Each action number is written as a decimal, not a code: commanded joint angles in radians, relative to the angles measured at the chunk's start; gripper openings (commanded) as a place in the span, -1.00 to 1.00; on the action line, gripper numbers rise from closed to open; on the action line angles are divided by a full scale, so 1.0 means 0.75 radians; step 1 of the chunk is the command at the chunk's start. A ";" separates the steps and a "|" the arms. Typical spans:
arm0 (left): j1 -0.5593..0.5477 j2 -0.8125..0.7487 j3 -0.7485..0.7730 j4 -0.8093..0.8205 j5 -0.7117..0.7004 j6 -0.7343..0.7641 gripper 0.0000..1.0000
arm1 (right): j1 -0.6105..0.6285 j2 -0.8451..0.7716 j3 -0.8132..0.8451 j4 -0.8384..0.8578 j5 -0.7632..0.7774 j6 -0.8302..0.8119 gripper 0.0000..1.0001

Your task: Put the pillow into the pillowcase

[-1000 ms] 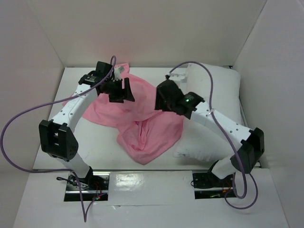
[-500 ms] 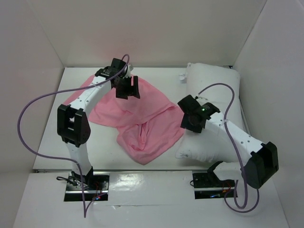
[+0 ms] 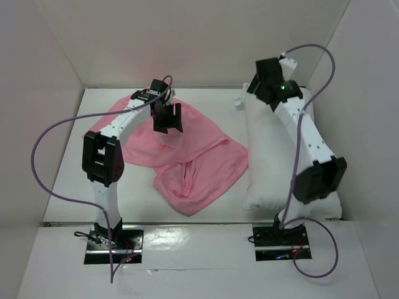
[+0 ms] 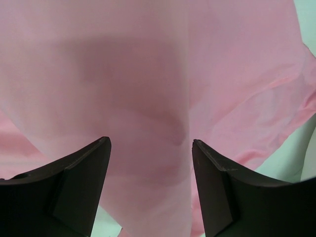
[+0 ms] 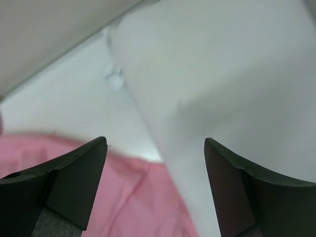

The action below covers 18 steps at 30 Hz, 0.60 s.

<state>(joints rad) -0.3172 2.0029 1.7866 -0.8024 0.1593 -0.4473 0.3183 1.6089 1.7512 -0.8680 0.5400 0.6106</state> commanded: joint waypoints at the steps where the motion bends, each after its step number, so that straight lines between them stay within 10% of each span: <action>1: -0.005 -0.091 0.007 -0.004 0.021 -0.015 0.58 | -0.217 0.302 0.297 0.035 0.074 -0.143 0.74; 9: -0.005 -0.132 -0.036 -0.004 -0.024 -0.003 0.51 | -0.320 0.986 0.883 -0.013 -0.382 -0.288 0.64; 14: -0.005 -0.173 -0.061 -0.004 -0.061 -0.003 0.45 | -0.241 0.874 0.635 0.237 -0.838 -0.474 -1.00; 18: -0.005 -0.208 -0.073 -0.016 -0.073 -0.015 0.43 | -0.110 0.825 0.594 0.233 -0.975 -0.573 -1.00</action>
<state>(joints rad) -0.3180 1.9205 1.7420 -0.8062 0.1272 -0.4500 0.1257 2.2887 2.2196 -0.7143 0.0471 0.2672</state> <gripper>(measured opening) 0.717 0.028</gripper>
